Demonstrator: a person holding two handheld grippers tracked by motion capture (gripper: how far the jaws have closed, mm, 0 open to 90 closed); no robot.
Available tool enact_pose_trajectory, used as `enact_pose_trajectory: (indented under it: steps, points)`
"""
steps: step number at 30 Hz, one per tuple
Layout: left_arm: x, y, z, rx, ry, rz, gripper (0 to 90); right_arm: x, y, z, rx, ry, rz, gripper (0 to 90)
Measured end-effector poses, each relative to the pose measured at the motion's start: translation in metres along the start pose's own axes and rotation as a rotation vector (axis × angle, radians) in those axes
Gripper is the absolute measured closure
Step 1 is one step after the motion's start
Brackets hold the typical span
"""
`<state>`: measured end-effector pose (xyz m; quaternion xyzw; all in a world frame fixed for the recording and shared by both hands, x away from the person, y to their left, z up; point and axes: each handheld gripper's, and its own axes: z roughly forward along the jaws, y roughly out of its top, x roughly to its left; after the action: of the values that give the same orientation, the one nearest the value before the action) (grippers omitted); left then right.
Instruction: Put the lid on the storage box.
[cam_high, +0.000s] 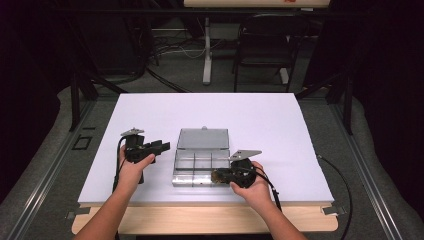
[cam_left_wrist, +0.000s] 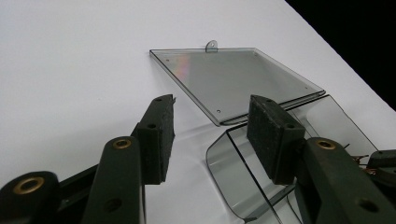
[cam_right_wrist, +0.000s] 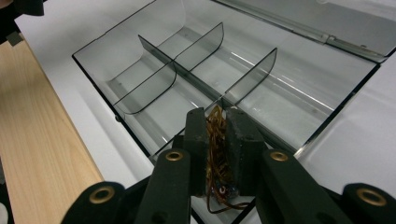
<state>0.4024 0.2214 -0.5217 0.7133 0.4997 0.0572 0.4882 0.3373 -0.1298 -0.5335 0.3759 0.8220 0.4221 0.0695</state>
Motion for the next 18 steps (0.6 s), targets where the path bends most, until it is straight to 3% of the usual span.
enact_pose_trajectory:
  steps: [18]
  points:
    - [0.0,-0.0002,-0.0008,-0.003,0.002,-0.001,51.3,-0.0039,0.0039,-0.0085,-0.063,-0.003,0.018,63.4]
